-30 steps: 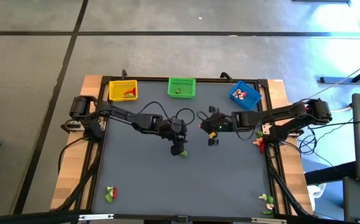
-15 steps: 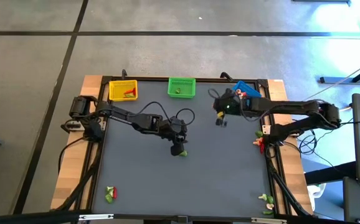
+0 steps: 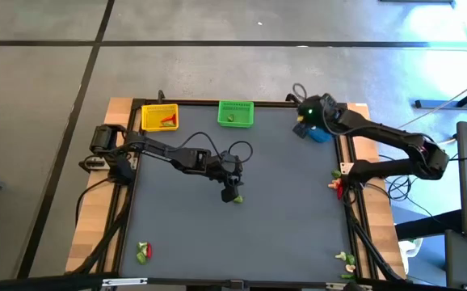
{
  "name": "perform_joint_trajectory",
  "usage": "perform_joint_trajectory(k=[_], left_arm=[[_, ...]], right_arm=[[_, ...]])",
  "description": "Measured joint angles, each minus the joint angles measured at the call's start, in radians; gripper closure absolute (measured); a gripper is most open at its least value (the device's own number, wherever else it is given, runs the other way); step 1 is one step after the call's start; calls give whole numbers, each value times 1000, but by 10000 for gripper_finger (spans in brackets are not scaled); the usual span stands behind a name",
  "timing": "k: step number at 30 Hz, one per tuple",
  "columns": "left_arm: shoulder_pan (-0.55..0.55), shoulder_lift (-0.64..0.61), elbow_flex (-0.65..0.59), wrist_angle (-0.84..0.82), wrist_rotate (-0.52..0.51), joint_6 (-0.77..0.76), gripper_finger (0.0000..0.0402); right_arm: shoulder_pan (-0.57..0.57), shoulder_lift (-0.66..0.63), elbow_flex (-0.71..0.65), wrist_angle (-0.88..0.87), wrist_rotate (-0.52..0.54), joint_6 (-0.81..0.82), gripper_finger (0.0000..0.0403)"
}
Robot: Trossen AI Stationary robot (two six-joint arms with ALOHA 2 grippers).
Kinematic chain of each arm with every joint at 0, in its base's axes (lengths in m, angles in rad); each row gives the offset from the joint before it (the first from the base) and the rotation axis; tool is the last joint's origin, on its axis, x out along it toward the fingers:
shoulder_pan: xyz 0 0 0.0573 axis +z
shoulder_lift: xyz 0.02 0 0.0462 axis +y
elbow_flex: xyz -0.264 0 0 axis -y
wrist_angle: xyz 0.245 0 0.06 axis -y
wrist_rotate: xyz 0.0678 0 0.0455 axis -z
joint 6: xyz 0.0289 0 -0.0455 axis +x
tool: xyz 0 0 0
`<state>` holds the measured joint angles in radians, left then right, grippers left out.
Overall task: Sort produce into baskets
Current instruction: Put the red mushroom into the blue basket
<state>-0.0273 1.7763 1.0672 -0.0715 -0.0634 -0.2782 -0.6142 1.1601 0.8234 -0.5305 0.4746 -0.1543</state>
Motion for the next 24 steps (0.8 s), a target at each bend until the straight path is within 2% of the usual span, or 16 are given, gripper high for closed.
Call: perform_joint_trajectory(k=[7,12,19,24], left_arm=[[0,0,0,0,-5,0,240],[0,0,0,1,-9,0,240],[0,0,0,1,-9,-1,240],[1,0,0,1,-10,5,240]], right_arm=[[-176,9,0,12,-156,47,352],[-258,68,0,19,-264,56,352],[-305,205,0,7,-293,56,352],[-303,246,0,9,-299,56,352]])
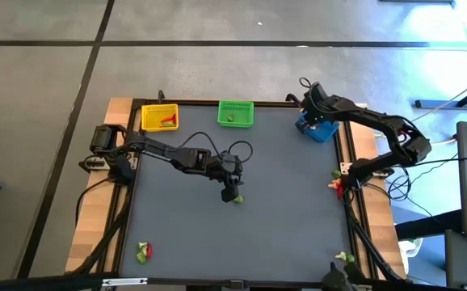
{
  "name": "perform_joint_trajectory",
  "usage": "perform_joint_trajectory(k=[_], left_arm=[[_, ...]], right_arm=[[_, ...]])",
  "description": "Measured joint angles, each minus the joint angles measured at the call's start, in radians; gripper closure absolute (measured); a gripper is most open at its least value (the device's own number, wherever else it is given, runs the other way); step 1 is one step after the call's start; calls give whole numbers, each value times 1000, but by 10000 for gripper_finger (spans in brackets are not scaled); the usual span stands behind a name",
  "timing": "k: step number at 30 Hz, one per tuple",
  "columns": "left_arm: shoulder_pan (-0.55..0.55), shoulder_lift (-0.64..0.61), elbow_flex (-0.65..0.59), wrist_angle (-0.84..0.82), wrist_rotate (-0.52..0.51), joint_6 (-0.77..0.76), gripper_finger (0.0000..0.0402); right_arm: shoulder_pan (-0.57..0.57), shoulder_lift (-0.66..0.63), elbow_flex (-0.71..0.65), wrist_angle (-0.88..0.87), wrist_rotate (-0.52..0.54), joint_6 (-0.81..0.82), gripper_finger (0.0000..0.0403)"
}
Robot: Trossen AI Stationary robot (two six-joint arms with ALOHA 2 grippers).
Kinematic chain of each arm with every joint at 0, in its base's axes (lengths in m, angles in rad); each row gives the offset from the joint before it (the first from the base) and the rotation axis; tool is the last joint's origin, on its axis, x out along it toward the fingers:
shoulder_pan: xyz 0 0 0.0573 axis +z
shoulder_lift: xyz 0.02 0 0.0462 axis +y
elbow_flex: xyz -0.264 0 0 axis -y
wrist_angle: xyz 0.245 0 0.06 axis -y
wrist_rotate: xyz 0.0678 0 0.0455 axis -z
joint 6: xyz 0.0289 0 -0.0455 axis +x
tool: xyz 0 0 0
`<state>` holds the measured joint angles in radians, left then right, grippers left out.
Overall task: Sort produce into baskets
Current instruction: Put the red mushroom into the blue basket, then put the small green chili pepper into the green basket
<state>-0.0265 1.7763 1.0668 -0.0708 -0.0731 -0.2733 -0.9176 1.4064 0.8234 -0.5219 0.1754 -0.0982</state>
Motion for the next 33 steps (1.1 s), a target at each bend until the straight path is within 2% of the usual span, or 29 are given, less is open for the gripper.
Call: perform_joint_trajectory(k=[4,12,18,26,33], left_arm=[[2,0,0,0,-20,2,240],[1,0,0,3,-23,3,240],[0,0,0,3,-24,18,240],[-35,0,0,3,-25,45,240],[-86,0,-1,-68,-24,55,240]], right_arm=[[0,18,0,-5,8,0,336],[2,19,0,0,49,-5,240],[22,-36,0,5,-42,-11,205],[201,-159,0,56,-257,-11,205],[421,-180,0,73,-351,-12,205]])
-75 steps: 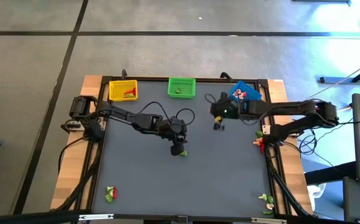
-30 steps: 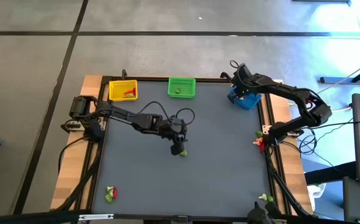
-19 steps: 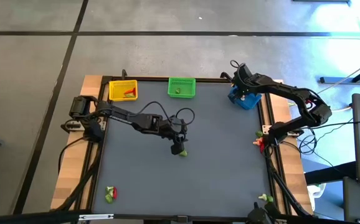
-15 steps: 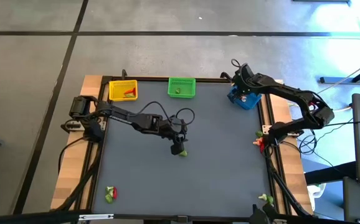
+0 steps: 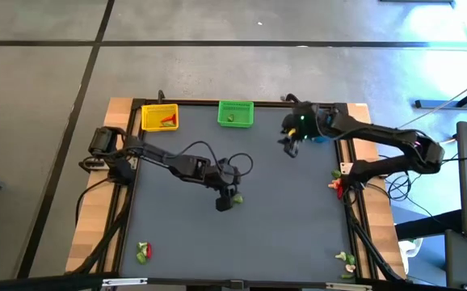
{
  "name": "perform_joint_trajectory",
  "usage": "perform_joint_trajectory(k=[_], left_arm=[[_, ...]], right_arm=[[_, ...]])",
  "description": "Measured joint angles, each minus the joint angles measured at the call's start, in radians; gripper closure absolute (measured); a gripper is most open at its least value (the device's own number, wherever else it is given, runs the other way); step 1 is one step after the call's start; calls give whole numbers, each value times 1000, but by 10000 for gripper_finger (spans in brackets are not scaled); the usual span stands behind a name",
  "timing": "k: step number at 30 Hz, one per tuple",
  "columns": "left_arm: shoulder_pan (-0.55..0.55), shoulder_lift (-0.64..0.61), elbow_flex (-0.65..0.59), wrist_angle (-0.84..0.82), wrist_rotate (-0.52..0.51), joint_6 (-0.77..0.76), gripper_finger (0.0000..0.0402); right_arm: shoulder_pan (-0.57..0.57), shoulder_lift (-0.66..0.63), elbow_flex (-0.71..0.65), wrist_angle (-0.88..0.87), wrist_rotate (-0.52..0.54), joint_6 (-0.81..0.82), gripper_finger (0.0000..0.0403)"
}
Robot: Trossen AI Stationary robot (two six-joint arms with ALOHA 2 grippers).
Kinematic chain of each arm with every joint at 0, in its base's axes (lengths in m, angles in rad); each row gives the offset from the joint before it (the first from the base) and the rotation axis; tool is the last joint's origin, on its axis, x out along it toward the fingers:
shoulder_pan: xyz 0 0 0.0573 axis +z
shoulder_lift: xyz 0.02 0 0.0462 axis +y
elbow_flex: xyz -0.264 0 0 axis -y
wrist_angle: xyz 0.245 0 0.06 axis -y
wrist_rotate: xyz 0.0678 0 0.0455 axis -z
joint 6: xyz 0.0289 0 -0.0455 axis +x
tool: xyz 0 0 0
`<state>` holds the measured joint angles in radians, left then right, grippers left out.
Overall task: Sort produce into baskets
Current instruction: Put the small green chili pepper into the green basket
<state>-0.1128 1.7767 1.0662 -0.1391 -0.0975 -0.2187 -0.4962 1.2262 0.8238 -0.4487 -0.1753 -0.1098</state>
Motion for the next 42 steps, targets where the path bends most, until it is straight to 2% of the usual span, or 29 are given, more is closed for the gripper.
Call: perform_joint_trajectory(k=[7,11,19,25,31,35,42], left_arm=[[-27,1,0,-91,0,-32,240],[-31,1,0,-119,0,-59,240],[-51,0,-16,-88,0,-70,240],[-64,13,-62,19,-1,-94,240],[-64,71,-65,106,-10,-36,240],[-50,93,-65,171,42,-11,240],[-9,133,-64,193,170,-17,252]], right_arm=[[235,4,0,66,-2,1,205],[352,25,0,160,-1,26,205],[523,170,0,379,-1,53,205],[579,296,0,486,9,57,205],[581,338,-1,490,74,79,205],[581,338,-1,486,89,79,205],[581,338,-1,483,89,79,205]])
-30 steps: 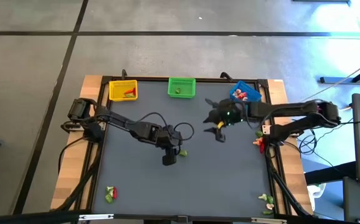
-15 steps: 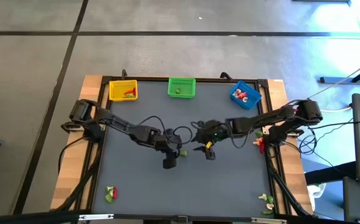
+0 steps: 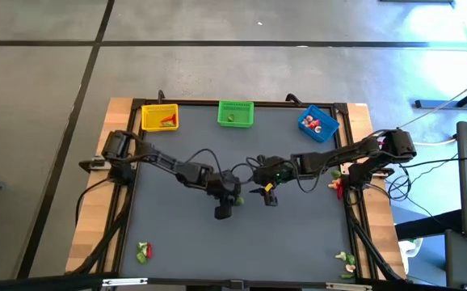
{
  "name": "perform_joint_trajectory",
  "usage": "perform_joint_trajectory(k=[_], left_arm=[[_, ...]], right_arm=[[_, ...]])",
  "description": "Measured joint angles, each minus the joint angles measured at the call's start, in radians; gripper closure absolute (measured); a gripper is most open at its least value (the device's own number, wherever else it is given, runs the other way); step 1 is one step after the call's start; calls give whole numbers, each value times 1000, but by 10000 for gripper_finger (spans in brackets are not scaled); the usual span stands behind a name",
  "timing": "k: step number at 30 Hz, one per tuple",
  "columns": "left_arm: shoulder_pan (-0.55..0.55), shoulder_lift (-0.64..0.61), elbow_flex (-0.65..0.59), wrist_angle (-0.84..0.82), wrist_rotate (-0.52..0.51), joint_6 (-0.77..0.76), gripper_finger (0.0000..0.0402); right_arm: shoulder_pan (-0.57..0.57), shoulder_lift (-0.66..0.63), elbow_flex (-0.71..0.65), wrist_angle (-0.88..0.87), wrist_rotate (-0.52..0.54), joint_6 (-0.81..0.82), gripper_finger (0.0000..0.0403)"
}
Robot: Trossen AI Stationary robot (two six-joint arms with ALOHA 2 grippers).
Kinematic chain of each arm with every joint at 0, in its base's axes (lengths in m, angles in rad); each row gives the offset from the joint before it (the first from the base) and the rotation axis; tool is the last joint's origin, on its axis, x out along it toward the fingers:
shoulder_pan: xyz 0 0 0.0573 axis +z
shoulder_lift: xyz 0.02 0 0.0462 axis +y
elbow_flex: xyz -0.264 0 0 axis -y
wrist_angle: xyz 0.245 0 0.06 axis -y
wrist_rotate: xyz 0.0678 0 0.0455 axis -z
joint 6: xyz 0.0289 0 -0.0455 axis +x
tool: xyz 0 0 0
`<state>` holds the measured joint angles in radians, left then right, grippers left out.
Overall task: Sort produce into baskets
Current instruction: Put the small green chili pepper into the green basket
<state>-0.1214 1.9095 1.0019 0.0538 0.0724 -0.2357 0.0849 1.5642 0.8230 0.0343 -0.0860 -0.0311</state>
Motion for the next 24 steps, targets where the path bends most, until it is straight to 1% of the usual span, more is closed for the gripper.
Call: perform_joint_trajectory(k=[5,13,18,20,24], left_arm=[[15,-1,0,4,9,23,282],[19,-1,-1,8,14,43,355],[22,-1,-1,20,18,79,392],[25,-1,-1,19,19,80,399],[26,-1,-1,17,18,78,400]], right_arm=[[0,0,0,0,0,0,205],[0,0,0,-2,8,-3,205],[0,0,0,-1,8,-3,205],[0,0,0,-1,7,-3,205],[1,0,0,-1,2,-1,205]])
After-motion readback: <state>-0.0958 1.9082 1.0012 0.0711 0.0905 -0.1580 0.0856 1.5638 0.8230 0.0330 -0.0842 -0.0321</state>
